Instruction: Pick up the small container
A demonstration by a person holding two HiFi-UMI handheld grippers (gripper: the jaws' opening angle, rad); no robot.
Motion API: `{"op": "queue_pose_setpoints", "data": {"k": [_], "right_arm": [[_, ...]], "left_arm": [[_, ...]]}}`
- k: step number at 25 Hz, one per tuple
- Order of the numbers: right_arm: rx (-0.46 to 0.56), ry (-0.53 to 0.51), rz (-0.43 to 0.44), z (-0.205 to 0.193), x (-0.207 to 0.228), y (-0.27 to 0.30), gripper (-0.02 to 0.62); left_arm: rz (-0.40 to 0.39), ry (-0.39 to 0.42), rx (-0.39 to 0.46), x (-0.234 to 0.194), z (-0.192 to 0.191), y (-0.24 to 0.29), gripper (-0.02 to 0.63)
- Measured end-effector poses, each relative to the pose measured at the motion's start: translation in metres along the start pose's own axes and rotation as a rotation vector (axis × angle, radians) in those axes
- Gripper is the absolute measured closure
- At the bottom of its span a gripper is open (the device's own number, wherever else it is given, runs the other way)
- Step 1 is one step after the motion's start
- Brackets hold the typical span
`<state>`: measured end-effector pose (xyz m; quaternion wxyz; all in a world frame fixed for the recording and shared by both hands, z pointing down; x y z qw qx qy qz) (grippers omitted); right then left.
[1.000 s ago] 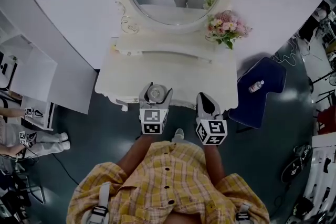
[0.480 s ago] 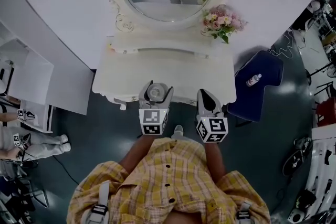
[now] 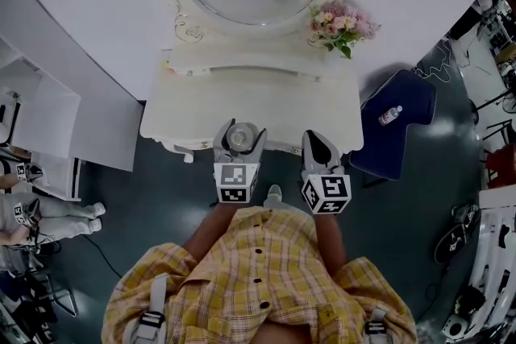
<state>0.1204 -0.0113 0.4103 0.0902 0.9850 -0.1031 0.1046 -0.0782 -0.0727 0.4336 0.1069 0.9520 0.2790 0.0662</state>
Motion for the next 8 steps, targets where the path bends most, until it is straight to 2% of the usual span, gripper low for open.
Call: {"op": "queue_pose_setpoints", "data": {"k": [8], "right_arm": [[0.003, -0.002, -0.004, -0.0026, 0.003, 0.0011, 0.594]], "left_arm": [[-0.011, 0.022, -0.001, 0.002, -0.0019, 0.0028, 0.257]]}}
Point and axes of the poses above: the fingertips, and each gripper's own axes: y forward along the fingers, x to its right, z out of its top, the point moved 8 cm from there along -y, backward along the fingers, and after that the axes turned 5 degrees about y, right-handed, at the moved point
